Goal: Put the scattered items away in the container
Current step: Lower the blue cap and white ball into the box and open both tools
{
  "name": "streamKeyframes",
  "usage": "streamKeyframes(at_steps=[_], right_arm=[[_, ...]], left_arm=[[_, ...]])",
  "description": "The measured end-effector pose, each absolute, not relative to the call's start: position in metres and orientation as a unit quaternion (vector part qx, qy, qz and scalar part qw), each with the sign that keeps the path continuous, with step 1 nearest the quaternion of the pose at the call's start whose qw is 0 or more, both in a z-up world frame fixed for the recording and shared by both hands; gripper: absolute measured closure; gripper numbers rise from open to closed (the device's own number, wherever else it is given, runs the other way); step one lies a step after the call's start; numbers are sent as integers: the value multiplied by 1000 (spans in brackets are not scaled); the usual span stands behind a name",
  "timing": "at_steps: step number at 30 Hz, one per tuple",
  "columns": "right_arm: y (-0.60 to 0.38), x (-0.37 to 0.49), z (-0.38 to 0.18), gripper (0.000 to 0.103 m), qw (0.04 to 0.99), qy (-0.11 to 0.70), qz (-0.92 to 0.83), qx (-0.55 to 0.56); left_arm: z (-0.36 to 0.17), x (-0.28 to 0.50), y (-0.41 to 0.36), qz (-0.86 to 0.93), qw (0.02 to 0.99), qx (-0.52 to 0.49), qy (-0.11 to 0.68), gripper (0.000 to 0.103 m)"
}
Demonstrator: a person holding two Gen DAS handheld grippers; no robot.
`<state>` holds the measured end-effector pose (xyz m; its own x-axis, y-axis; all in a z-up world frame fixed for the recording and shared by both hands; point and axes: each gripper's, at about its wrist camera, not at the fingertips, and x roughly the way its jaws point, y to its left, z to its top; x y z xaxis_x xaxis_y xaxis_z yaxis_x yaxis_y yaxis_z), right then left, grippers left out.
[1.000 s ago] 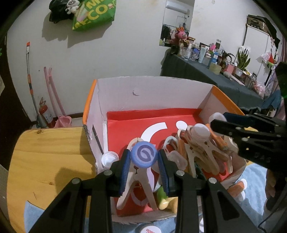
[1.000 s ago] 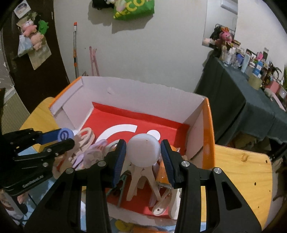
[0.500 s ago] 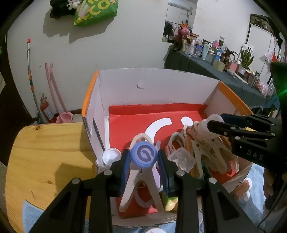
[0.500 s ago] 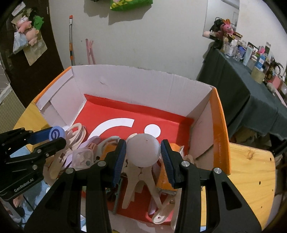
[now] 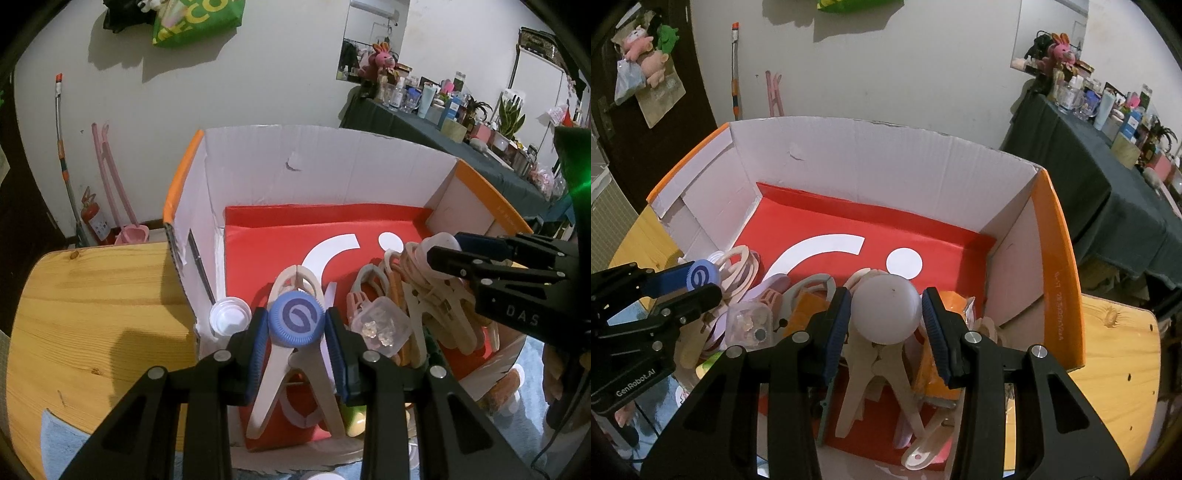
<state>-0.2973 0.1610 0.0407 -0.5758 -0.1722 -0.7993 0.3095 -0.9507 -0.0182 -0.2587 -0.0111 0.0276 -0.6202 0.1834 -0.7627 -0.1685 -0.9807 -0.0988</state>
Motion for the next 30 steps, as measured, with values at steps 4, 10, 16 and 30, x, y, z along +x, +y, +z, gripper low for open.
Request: streamKeyframes(at_steps=[4,10,16,30], right_arm=[[160,-297,40,64,135,82,-885,439],[160,-297,40,64,134,82,-885,438],[160,-295,40,64,133,82,-886,437],[161,-296,39,64,131,78,-887,435]], left_arm=[[28,-259,-11,900,98,-424,-10,70],[28,-259,-11,900,98,-424,-11,69],[28,-259,-11,900,99,-425,-12,69],[28,-258,-12,900,99,-425,-12,69]])
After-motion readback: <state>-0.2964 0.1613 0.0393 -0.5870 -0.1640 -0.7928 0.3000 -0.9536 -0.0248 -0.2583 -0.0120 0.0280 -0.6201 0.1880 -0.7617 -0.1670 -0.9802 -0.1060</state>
